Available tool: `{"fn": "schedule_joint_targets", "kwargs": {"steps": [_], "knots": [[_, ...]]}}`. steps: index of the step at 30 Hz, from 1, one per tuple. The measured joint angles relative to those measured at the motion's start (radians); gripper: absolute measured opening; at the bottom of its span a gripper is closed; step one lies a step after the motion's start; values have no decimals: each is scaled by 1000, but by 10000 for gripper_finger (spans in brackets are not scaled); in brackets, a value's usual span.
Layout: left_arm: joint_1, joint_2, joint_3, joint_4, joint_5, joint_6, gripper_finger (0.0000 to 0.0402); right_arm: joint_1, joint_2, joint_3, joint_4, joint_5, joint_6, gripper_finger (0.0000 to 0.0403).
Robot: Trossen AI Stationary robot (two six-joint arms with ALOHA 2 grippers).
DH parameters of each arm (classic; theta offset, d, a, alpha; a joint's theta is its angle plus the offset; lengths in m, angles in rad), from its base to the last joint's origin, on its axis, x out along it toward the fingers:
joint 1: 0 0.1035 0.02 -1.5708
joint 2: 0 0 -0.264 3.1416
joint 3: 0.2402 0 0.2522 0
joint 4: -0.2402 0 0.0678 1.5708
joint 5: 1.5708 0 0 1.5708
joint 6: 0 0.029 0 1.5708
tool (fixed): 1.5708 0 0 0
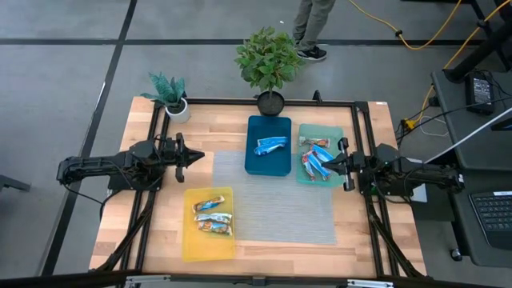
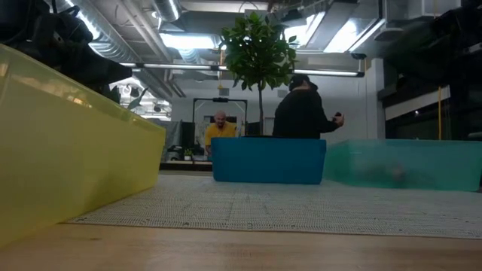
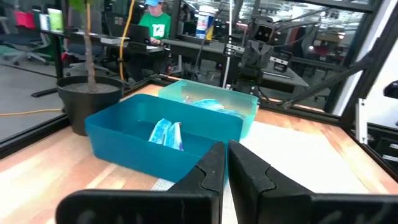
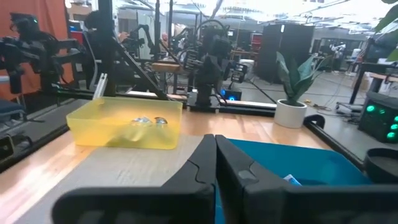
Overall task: Pick and place Granola Bars by type
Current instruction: Return to Home Position
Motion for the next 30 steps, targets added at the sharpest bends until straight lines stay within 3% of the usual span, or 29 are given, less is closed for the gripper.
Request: {"fn": "schedule_joint_targets", "kwargs": {"steps": [7, 30], "knots": [[0, 0, 0, 1, -24, 0, 7, 0, 0, 0, -10, 51, -30, 6], [0, 0, 0, 1, -25, 0, 6, 0, 0, 0, -10, 51, -30, 22]]}}
